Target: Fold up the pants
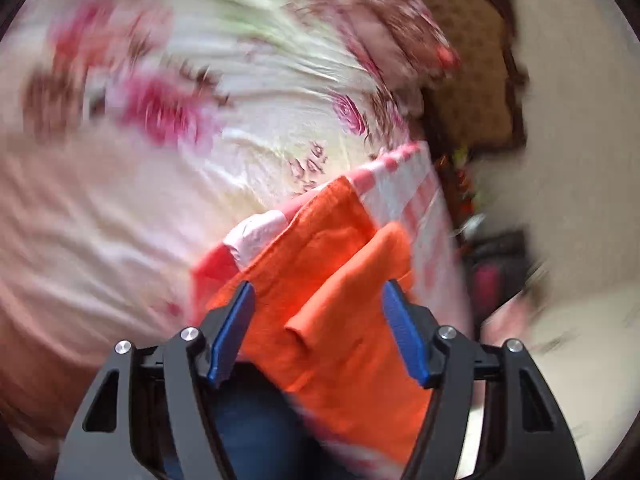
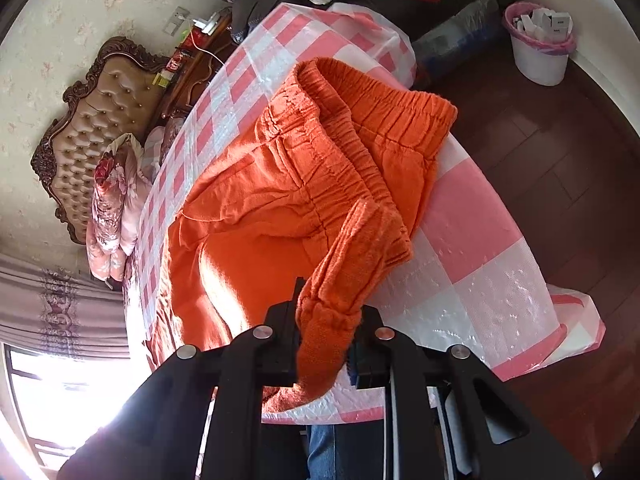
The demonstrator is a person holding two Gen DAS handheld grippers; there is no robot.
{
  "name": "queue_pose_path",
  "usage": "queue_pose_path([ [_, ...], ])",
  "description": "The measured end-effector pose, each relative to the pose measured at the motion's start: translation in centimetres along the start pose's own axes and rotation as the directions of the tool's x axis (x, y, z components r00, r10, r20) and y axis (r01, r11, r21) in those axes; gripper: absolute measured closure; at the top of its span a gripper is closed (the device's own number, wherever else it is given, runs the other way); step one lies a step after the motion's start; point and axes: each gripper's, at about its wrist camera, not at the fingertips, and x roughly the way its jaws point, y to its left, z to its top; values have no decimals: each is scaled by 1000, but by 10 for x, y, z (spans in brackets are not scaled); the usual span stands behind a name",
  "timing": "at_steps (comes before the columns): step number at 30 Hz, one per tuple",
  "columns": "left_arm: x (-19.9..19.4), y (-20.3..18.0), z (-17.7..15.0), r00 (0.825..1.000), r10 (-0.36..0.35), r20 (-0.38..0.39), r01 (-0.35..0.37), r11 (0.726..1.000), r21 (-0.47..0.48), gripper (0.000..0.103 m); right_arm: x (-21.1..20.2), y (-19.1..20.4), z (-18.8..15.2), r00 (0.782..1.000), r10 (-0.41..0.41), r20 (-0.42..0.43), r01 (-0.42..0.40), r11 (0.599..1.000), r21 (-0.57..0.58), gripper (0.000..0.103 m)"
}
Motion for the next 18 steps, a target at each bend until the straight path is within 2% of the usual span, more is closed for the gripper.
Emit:
queue_pose_path([
  [1, -3, -24, -11, 991, 120, 64, -132, 967, 218, 37, 0, 0, 0, 1000, 3, -3, -3, 1000, 2, 80],
  [3, 0, -51, -34, 968, 214, 128, -249, 851, 462, 37, 0, 2, 1, 1000, -6, -12, 6, 1000, -9, 78],
  [4, 6, -69, -56, 951, 260, 166, -305, 712, 633, 37, 0, 2, 1, 1000, -8, -20, 8, 1000, -7, 78],
  [5, 11, -78, -71, 941, 283, 185, -327, 622, 712, 37, 0, 2, 1, 1000, -10, -24, 10, 1000, -5, 77],
  [6, 19, -86, -87, 925, 315, 212, -352, 506, 787, 37, 0, 2, 1, 1000, -14, -28, 14, 1000, -4, 74],
  [7, 28, -92, -105, 908, 344, 240, -366, 372, 853, 41, 0, 2, 1, 999, -21, -30, 21, 1000, -3, 72],
  [8, 34, -94, -117, 898, 361, 249, -360, 279, 890, 46, 0, 2, 0, 999, -30, -31, 30, 1000, -2, 68],
  [9, 40, -94, -125, 889, 374, 263, -359, 215, 908, 53, 0, 2, -1, 999, -36, -32, 36, 999, -1, 61],
  [10, 44, -95, -132, 878, 383, 288, -364, 142, 920, 54, 1, 1, -1, 999, -39, -33, 39, 999, 0, 56],
  [11, 49, -92, -137, 868, 388, 308, -367, 85, 926, 55, 0, 1, -3, 999, -40, -29, 40, 999, -1, 46],
  [12, 53, -92, -141, 856, 393, 336, -373, 19, 927, 57, 0, 2, -4, 999, -41, -24, 41, 999, -4, 42],
  [13, 58, -93, -144, 849, 388, 359, -375, -35, 926, 60, 0, 3, -5, 999, -43, -21, 43, 999, -8, 42],
  [14, 63, -95, -144, 853, 382, 356, -362, -59, 930, 63, 0, 4, -5, 999, -43, -22, 42, 999, -13, 40],
  [15, 64, -97, -144, 857, 381, 346, -346, -72, 936, 74, 2, 4, -6, 999, -46, -25, 46, 999, -12, 39],
  [16, 68, -97, -142, 863, 384, 328, -321, -86, 943, 95, 3, 4, -6, 998, -51, -30, 51, 999, -9, 39],
  [17, 69, -98, -134, 868, 388, 310, -313, -56, 948, 97, 3, 4, -6, 998, -55, -32, 54, 998, -8, 39],
  [18, 63, -99, -119, 888, 378, 263, -302, 46, 952, 97, 2, 4, -6, 998, -55, -32, 55, 998, -7, 38],
])
